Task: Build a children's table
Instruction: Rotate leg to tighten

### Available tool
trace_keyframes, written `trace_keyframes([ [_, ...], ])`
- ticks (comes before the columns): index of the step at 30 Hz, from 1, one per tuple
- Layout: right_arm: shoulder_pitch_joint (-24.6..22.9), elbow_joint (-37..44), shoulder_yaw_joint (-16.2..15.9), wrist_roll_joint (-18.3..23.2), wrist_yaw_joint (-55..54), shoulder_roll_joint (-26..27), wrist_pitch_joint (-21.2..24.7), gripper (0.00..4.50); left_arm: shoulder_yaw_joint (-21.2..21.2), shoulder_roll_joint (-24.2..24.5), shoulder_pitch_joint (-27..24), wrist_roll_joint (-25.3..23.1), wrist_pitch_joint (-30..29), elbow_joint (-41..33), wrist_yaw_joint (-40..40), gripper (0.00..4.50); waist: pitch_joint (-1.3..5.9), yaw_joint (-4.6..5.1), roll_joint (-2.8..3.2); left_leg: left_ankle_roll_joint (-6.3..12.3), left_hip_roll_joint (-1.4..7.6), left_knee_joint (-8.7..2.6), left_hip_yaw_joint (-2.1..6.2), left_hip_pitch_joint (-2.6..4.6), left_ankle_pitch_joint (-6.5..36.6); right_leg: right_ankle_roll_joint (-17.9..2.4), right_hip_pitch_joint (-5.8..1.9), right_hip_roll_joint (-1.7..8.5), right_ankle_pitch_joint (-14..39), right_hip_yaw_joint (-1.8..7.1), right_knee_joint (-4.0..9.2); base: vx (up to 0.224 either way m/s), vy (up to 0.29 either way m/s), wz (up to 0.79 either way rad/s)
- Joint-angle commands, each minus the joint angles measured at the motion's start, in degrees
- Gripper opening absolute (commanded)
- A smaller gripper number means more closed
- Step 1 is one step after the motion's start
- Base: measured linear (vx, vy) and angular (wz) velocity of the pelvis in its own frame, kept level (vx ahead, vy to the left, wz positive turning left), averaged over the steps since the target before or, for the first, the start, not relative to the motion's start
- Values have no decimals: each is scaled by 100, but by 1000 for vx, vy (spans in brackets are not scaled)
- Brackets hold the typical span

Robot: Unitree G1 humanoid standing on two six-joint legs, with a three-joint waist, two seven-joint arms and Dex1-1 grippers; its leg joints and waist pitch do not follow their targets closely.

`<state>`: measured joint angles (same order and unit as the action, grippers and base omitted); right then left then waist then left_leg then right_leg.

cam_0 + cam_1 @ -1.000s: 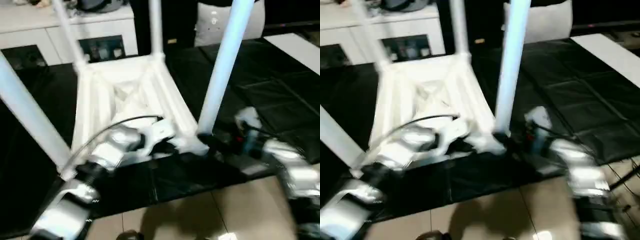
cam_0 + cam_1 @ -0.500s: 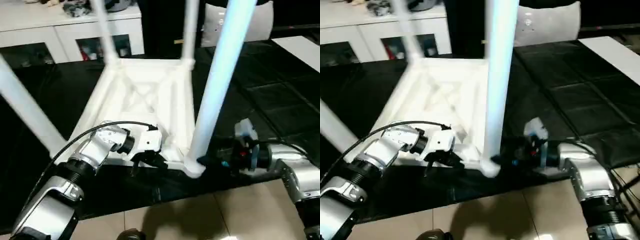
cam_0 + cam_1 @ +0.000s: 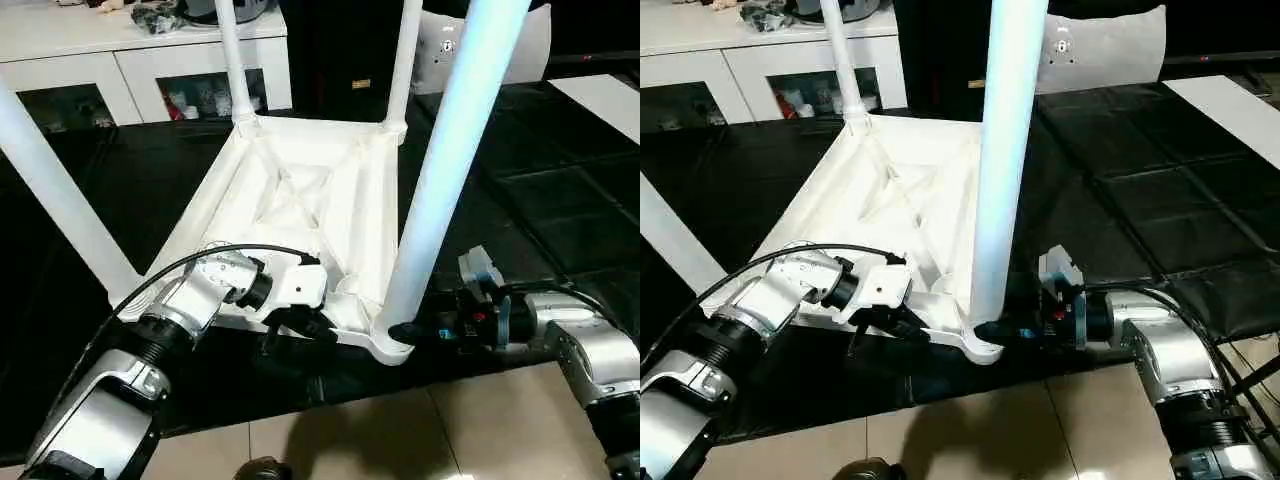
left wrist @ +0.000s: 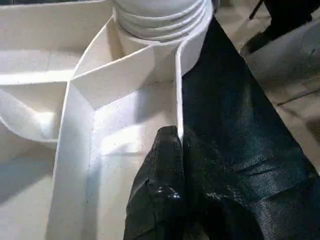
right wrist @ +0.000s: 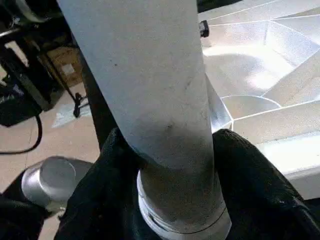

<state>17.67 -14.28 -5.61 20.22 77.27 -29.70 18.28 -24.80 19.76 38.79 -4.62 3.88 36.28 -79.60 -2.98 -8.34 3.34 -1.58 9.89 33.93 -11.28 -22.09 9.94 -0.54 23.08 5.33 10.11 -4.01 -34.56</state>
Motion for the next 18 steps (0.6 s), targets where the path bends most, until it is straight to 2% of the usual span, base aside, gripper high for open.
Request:
trace_keyframes([
  [1,9,219,62,221,-414,230,361,206,-31,-150,-41,-40,-370,-130,297,0,390,43,-103,316,364,-382,153,121,1244,-1215,-246,401,1663,250,437,0,0,0],
  [2,11,230,76,182,-590,285,425,206,1,-171,-44,-54,-494,-164,408,0,380,52,-110,280,360,-390,160,121,1293,-1183,-245,396,1780,247,450,0,0,0],
  [4,72,123,172,-80,-1415,600,416,205,174,-346,-68,-23,-1012,-292,874,0,350,102,-115,108,348,-409,175,147,1578,-1011,-215,411,2391,250,506,0,0,0],
  [6,194,-124,310,-334,-2301,950,429,205,345,-581,-91,13,-1470,-372,1364,0,335,153,-122,16,324,-422,195,134,1681,-928,-218,414,2633,235,527,0,0,0],
  [7,257,-245,371,-421,-2647,1084,464,205,410,-685,-94,28,-1657,-395,1553,0,320,271,-149,-86,303,-441,221,132,1826,-806,-216,414,2954,209,563,0,0,0],
  [8,284,-295,395,-452,-2779,1135,480,205,434,-727,-95,35,-1737,-406,1623,0,314,312,-148,-97,290,-441,228,135,1867,-771,-213,408,3049,197,578,0,0,0],
  [9,369,-463,455,-545,-3218,1313,554,204,534,-942,-91,52,-2018,-421,1953,0,310,398,-148,-93,280,-442,241,107,1924,-714,-235,410,3139,188,589,0,0,0],
  [10,407,-534,477,-584,-3399,1388,580,204,571,-1035,-79,56,-2107,-404,2090,0,311,458,-148,-61,268,-450,248,83,1920,-667,-253,392,3111,175,607,0,0,0],
  [13,693,-1029,675,-841,-4661,1859,467,203,843,-1595,108,91,-2519,-173,3050,0,327,586,-140,-17,252,-426,226,116,1941,-774,-209,369,2870,177,629,0,0,0],
  [14,693,-1029,675,-841,-4661,1859,467,203,843,-1595,108,91,-2519,-173,3050,0,329,604,-145,-8,248,-422,227,124,1963,-793,-203,367,2852,174,632,0,0,0],
  [15,835,-1287,863,-860,-5168,2073,251,203,987,-1801,195,88,-2596,-87,3464,0,334,613,-145,50,236,-416,222,126,1952,-778,-210,367,2839,172,651,0,0,0],
  [16,850,-1311,889,-867,-5212,2103,220,203,1010,-1834,206,77,-2612,-81,3530,0,336,635,-137,89,237,-412,210,120,1918,-803,-204,358,2742,175,656,0,0,0],
  [18,886,-1364,957,-795,-5094,2232,-45,270,1027,-1924,236,29,-2558,-68,3648,0,361,604,-129,161,244,-410,199,123,1811,-862,-213,351,2437,187,646,0,0,0],
])
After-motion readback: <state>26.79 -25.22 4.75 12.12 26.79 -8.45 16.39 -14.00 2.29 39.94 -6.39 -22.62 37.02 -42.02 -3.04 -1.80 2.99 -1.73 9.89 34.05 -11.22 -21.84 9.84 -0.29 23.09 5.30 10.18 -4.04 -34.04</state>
